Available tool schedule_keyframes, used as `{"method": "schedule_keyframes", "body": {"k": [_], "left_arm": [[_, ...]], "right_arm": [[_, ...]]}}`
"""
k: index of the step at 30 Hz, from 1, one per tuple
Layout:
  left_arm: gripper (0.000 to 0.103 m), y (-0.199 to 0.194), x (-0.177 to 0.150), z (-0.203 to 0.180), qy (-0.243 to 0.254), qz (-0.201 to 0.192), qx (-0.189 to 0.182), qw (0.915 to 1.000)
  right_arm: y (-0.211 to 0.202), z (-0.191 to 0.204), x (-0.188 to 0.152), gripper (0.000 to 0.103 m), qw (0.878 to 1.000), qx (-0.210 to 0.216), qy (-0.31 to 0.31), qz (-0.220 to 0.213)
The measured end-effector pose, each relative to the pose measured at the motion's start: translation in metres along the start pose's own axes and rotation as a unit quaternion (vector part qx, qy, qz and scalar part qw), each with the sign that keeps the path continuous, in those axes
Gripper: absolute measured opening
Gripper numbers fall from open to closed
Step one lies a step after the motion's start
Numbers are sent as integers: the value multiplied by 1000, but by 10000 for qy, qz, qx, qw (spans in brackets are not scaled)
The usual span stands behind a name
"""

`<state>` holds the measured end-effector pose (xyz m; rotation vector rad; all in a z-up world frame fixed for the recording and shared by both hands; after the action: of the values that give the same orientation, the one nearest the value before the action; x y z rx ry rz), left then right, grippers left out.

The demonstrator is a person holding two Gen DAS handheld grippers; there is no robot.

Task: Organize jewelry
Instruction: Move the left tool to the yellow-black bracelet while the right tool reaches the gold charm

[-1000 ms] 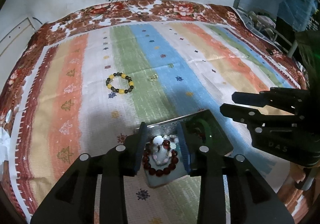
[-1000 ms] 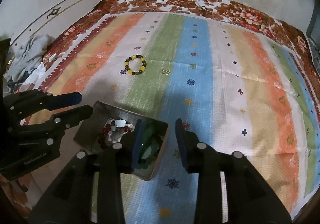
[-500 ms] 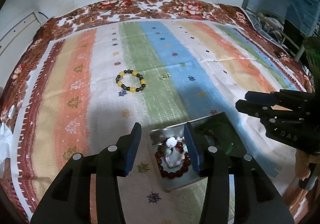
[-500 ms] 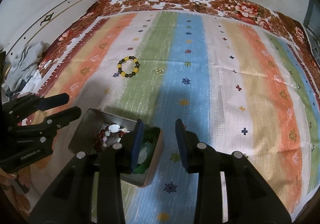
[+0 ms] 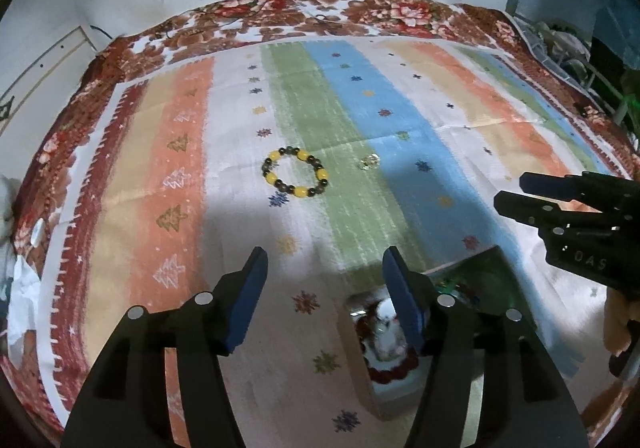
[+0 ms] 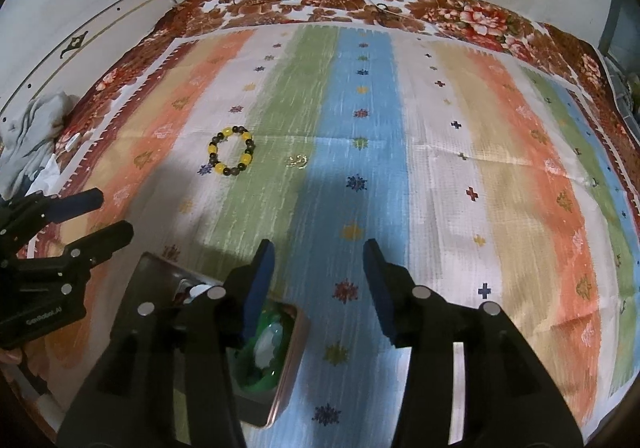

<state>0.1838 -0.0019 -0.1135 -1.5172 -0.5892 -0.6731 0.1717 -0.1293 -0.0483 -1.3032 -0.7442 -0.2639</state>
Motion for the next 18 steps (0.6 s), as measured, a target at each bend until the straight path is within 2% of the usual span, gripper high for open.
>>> {"method": "schedule_keyframes", "body": {"k": [18], "left_arm": [[67, 51, 18, 41, -164, 292, 411, 9986]], "right_arm": [[45, -5, 17, 57, 9997, 12, 114, 207]]}}
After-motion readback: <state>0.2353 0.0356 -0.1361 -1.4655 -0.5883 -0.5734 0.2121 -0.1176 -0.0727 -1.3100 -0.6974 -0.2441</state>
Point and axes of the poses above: each gripper's, at about its wrist camera, not at the fingertips, and y roughly the way its jaws point, z to its left, x to its top, the point moved 10 cm from there along y, roughly the way its jaws point, and after that the axes turned 10 degrees about -z, right-handed, at the moved point
